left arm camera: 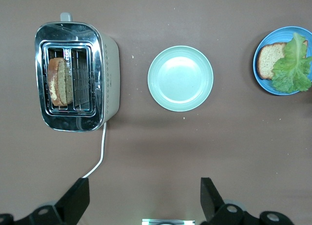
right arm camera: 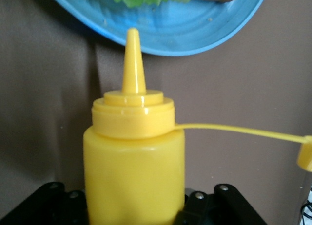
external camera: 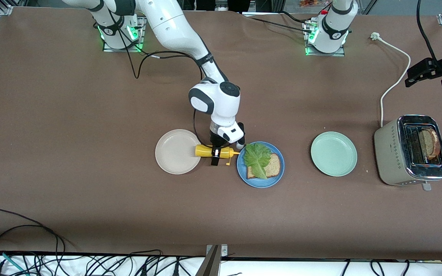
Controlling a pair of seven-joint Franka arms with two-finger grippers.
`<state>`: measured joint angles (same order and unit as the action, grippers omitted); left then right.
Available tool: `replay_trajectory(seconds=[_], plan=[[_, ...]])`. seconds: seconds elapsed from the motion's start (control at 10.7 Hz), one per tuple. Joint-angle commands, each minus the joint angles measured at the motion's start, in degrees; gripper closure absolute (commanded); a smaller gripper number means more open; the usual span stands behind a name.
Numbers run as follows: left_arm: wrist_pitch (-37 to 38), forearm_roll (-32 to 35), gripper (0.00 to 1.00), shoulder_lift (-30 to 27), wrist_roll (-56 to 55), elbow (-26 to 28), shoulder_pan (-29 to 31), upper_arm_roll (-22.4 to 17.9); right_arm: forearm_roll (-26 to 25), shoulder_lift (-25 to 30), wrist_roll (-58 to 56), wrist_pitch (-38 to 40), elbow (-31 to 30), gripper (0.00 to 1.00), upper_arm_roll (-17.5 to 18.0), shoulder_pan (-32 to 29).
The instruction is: Make sandwich in blue plate with both arms
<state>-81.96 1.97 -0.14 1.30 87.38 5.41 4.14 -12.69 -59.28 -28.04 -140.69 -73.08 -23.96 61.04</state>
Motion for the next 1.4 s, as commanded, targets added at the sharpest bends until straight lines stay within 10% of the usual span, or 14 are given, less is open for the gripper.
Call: replay_trajectory(seconds=[0.0,0.94,1.31], plan=[[1.36,2.07,0.00,0.49,0.29,-1.78,0.04,0.16,-1.38,-1.71,1.76,1.91,3.65,1.00,-0.83,0.40],[1.01,1.90,0.00,0.67,0.29,-1.78,1.97,-0.28,0.29,12.93,-7.18,12.09,-0.37,1.00,-0.48,0.40],[0.75,1.90,0.00,1.89,-0.15,-1.78,3.73,-0.28,11.60,25.41,-25.36,19.90,-5.04,1.00,-0.92,-3.89]])
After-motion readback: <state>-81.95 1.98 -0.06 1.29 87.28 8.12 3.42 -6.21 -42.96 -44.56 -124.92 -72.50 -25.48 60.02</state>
